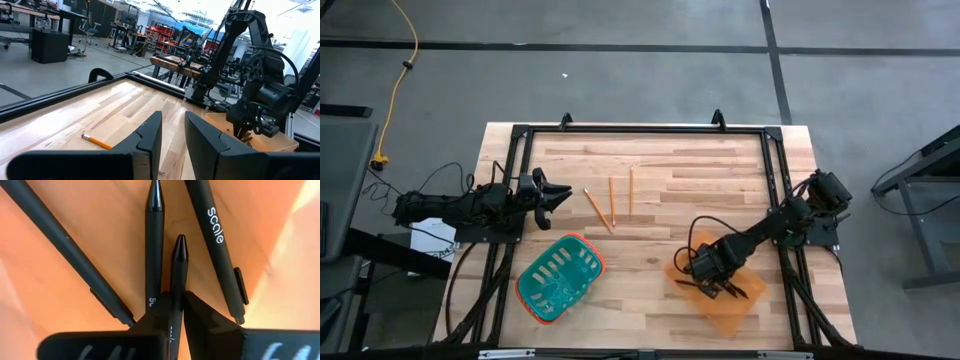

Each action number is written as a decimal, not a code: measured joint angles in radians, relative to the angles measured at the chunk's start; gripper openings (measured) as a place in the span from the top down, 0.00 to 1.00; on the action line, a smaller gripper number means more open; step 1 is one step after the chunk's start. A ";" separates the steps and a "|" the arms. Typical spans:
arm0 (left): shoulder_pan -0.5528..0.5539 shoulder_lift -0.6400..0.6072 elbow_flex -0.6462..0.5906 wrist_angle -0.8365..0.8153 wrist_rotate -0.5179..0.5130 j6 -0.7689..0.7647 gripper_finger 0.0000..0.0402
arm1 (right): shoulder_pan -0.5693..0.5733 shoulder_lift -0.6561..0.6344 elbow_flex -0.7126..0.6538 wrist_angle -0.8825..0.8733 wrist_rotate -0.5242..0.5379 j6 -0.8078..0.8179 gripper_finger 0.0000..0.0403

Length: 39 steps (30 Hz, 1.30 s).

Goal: Sort pens & pencils
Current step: Put the black pen into the orange bin, then put the left yellow pencil into the blue bin

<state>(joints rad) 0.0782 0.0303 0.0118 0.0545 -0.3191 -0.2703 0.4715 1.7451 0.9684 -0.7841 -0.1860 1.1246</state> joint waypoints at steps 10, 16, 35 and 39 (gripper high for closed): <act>0.000 0.000 0.000 0.000 0.000 0.000 0.82 | -0.006 0.001 0.005 -0.008 0.017 0.001 0.79; 0.000 0.000 0.000 0.000 0.000 0.000 0.82 | -0.030 0.004 0.084 -0.145 0.019 -0.031 0.76; 0.000 0.000 0.000 0.000 0.000 0.000 0.82 | -0.174 -0.199 0.161 0.001 0.309 -0.476 0.76; 0.000 0.000 0.000 0.000 0.000 0.000 0.82 | -0.203 -0.248 0.161 0.096 0.341 -0.607 0.76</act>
<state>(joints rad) 0.0784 0.0303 0.0117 0.0544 -0.3187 -0.2707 0.2680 1.4972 1.1297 -0.6881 0.1547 0.5173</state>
